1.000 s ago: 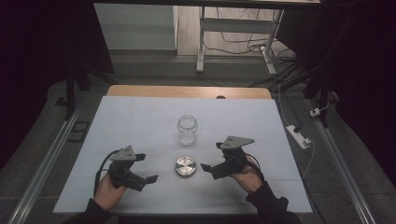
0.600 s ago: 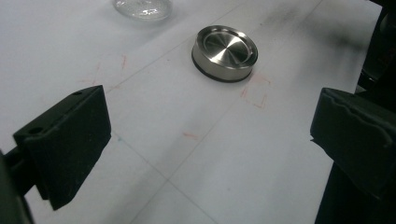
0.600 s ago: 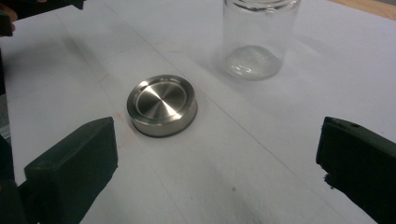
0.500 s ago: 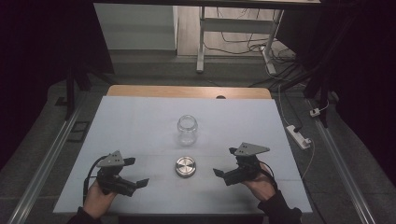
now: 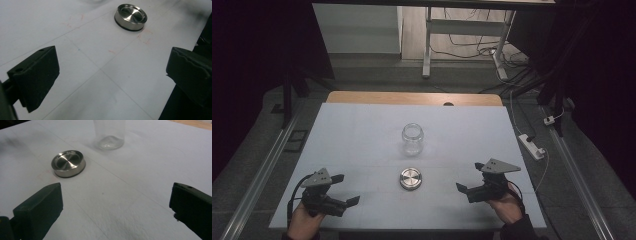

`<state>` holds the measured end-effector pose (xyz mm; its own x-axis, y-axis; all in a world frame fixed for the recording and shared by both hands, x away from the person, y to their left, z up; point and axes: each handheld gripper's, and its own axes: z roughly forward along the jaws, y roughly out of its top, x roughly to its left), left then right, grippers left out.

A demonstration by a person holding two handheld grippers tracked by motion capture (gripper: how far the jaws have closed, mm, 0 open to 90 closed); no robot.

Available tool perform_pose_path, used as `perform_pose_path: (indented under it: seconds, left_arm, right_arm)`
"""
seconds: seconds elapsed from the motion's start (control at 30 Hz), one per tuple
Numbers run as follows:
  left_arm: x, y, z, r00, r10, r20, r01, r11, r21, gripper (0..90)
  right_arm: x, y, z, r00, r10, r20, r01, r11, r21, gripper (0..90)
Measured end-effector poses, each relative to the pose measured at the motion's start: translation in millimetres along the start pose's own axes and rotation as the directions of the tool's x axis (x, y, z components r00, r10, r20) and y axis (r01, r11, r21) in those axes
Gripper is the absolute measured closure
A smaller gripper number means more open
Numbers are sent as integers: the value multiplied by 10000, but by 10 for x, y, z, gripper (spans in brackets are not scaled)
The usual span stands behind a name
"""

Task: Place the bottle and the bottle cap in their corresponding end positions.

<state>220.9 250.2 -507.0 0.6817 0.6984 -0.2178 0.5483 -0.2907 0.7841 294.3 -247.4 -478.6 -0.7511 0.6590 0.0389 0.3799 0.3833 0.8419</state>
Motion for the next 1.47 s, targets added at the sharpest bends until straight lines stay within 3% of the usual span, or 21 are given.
perform_pose_path:
  seconds: [0.27, 0.53, 1.03, 1.2, 1.47]
  left_arm:
    - [20, -118, -110, 9992, -276, -285, 277, 9996, 8, 0]
    - [41, -215, -216, 9968, -574, -557, 568, 9983, -128, 0]
    - [56, -363, -298, 9901, -944, -1037, 965, 9952, 153, 0]
    - [45, -416, -324, 9869, -1029, -1240, 1080, 9935, 353, 0]
    - [32, -438, -346, 9835, -1143, -1402, 1221, 9913, 485, 0]
  right_arm:
    - [-51, -138, -173, 9980, 214, 603, -207, 9997, -132, 0]
    - [-82, -276, -336, 9950, 454, 892, -437, 9988, -212, 0]
    - [-121, -456, -474, 9838, 1275, 1259, -1342, 9899, 455, 0]
    - [-91, -504, -468, 9827, 1143, 1458, -1300, 9861, 1033, 0]
    - [-57, -514, -476, 9817, 990, 1625, -1222, 9827, 1391, 0]
